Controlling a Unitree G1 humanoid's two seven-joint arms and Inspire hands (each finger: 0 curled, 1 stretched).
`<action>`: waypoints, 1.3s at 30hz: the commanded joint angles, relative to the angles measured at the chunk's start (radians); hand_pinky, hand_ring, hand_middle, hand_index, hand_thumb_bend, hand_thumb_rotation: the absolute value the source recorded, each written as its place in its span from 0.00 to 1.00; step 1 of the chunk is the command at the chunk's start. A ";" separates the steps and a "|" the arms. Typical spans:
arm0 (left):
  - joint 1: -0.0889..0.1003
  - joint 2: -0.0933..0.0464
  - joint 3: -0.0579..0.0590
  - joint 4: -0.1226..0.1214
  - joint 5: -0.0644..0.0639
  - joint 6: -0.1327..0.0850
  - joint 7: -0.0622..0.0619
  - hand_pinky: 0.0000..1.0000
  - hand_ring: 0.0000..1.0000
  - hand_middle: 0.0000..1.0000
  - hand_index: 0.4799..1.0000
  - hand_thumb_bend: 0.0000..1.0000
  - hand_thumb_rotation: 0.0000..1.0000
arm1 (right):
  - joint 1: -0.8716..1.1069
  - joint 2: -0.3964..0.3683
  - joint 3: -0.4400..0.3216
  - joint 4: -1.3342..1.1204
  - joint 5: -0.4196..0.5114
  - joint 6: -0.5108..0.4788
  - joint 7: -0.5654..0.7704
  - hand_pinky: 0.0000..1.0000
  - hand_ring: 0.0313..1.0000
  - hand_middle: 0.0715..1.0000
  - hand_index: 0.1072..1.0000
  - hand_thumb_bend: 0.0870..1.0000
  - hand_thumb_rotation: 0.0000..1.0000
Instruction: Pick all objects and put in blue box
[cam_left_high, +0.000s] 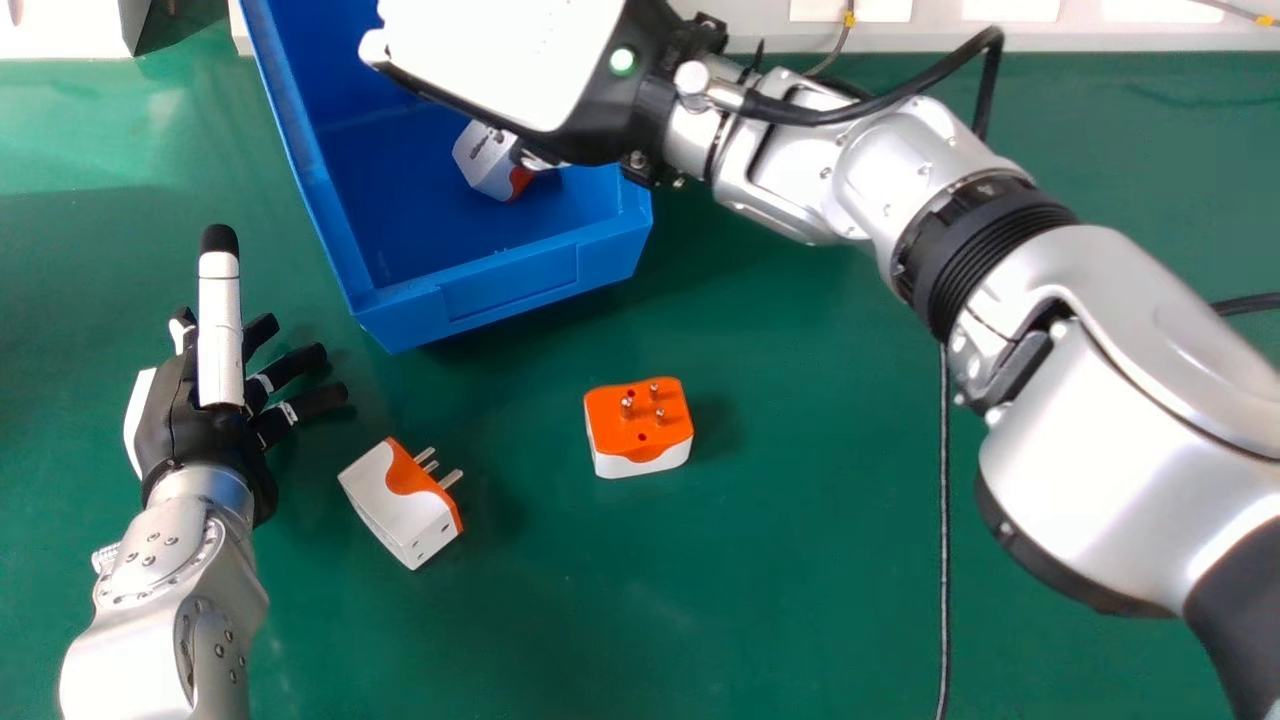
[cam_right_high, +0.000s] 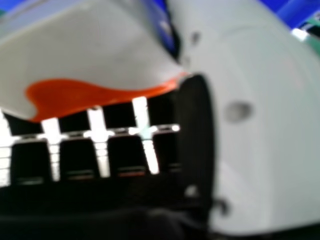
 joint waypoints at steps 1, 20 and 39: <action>0.017 -0.021 -0.019 0.025 0.007 0.020 0.001 0.67 0.76 0.91 0.99 0.83 0.92 | -0.057 0.000 -0.013 -0.008 0.025 0.017 -0.013 0.37 0.50 0.48 0.42 0.45 0.00; 0.031 -0.033 -0.035 -0.018 0.011 0.044 0.014 0.65 0.76 0.90 0.99 0.83 0.92 | -0.063 0.042 0.040 0.004 -0.022 0.278 0.143 0.41 0.54 0.53 0.40 0.45 0.03; 0.028 -0.030 -0.033 -0.014 0.016 0.047 0.008 0.64 0.75 0.90 0.99 0.83 0.92 | -0.062 0.033 0.046 -0.001 -0.014 0.310 0.162 0.94 0.98 0.98 0.98 0.90 0.71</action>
